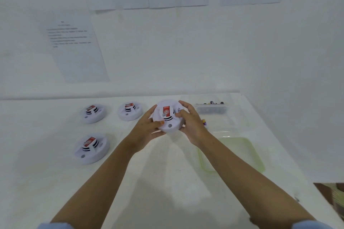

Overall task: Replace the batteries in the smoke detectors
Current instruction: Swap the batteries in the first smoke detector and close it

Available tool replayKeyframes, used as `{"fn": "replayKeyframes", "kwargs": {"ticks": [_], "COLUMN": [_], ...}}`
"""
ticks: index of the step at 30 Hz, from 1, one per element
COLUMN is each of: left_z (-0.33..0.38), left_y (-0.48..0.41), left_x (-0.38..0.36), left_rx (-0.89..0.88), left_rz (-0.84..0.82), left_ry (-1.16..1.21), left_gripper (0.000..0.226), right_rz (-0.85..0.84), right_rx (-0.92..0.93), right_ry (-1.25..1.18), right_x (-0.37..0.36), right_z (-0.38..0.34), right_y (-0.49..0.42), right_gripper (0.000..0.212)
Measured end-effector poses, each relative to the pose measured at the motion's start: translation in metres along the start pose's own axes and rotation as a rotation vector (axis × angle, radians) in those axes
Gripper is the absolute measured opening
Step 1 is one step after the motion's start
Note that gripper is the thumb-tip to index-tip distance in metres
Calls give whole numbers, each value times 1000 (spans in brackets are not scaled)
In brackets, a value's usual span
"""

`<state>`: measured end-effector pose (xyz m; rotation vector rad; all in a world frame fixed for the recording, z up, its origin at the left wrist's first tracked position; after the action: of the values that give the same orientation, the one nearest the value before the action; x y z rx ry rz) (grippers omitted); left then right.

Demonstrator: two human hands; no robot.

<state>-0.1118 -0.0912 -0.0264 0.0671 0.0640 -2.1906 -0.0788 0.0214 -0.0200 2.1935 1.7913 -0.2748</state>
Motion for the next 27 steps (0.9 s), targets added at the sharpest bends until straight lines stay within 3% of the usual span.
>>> {"fn": "replayKeyframes", "kwargs": {"ticks": [2, 5, 8, 10, 14, 22, 27], "left_z": [-8, -30, -46, -50, -51, -51, -48], "left_y": [9, 18, 26, 29, 34, 35, 36], "left_x": [9, 30, 51, 58, 59, 57, 56], "left_rx": [-20, 12, 61, 66, 29, 5, -3], "left_rz": [-52, -41, 30, 62, 77, 87, 93], "left_ry": [-41, -60, -33, -43, -96, -135, -140], "left_gripper": [54, 63, 90, 96, 84, 73, 75], "right_rz": [-20, -45, -35, -13, -3, 79, 63], "right_rx": [-4, 28, 109, 157, 222, 199, 164], "right_ry": [170, 340, 376, 380, 403, 541, 556], "right_x": [-10, -23, -34, -39, -49, -44, -39], "right_z": [15, 39, 53, 56, 56, 65, 69], "right_y": [4, 9, 13, 17, 23, 21, 20], "right_gripper": [46, 81, 82, 80, 64, 91, 85]}}
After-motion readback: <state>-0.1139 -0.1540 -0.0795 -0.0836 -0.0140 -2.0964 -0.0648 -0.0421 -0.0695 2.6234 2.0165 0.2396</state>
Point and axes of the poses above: each hand's wrist, its own y-axis away from the middle knuckle, its own x-axis out of the back of the hand, z = x × y, the point moved 10 cm from there along -y, towards the middle knuckle, and after that the axes turned 1 degree about y, right-handed, at the moved point
